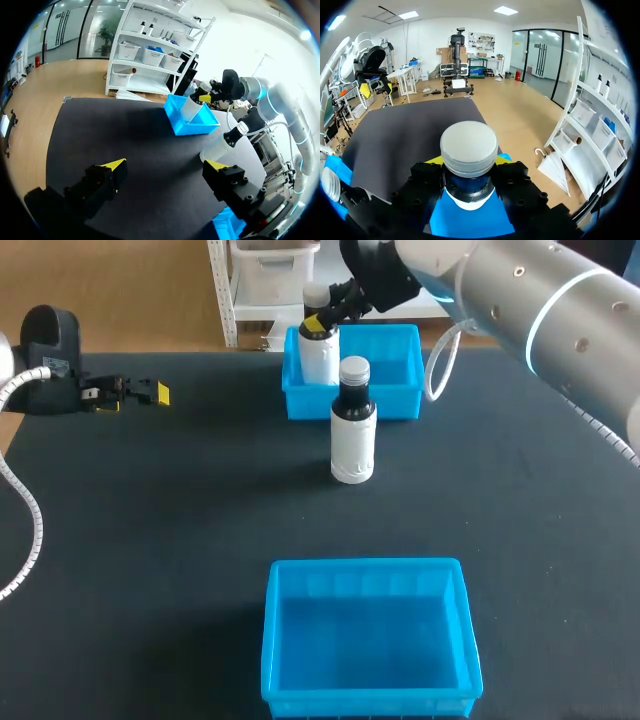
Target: Pick up the bottle, and place it in the far bin if it is heavy, or in the near bin if it is light.
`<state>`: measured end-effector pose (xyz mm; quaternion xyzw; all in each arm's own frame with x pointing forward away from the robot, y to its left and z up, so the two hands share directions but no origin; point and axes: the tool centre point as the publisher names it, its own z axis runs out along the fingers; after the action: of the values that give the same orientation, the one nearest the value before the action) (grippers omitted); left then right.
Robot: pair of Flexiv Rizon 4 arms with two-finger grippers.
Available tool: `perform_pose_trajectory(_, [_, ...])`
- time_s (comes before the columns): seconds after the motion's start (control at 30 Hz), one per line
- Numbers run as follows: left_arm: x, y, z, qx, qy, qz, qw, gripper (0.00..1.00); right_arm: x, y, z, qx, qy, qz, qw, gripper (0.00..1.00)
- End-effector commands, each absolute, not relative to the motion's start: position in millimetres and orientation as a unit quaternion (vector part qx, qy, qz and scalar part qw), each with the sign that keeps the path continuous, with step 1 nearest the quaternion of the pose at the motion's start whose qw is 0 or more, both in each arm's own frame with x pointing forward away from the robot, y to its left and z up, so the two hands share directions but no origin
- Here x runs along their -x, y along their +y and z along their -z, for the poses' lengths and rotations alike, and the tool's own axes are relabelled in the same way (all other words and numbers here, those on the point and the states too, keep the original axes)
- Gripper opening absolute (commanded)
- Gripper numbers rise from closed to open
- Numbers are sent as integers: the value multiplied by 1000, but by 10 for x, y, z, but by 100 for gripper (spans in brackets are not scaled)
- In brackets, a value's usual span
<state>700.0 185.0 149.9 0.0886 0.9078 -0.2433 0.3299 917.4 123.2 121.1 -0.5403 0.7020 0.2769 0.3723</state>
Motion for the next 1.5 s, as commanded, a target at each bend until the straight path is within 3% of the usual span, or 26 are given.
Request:
perform_pose_trajectory(0.03, [-7000,1850,-1499,-89,908,243,330,100,-9286,1265,-1218,594,650,-385,277,48])
perform_pose_trajectory(0.1, [-7000,1850,-1499,-89,908,243,330,100,-9284,1262,-1219,594,650,-385,276,69])
perform_pose_trajectory(0.13, [-7000,1850,-1499,-89,908,243,330,100,-9283,1260,-1220,595,650,-385,276,74])
perform_pose_trajectory(0.2, [-7000,1850,-1499,-89,908,243,330,100,-9280,1249,-1226,595,650,-385,275,99])
perform_pose_trajectory(0.47, [-7000,1850,-1499,-89,908,243,330,100,-9257,1098,-1290,587,662,-375,277,100])
perform_pose_trajectory(0.73, [-7000,1850,-1499,-89,908,243,330,100,-9113,559,-1416,556,700,-341,291,100])
perform_pose_trajectory(1.5, [-7000,1850,-1499,-89,908,243,330,100,-8154,-497,-1822,515,736,-284,334,100])
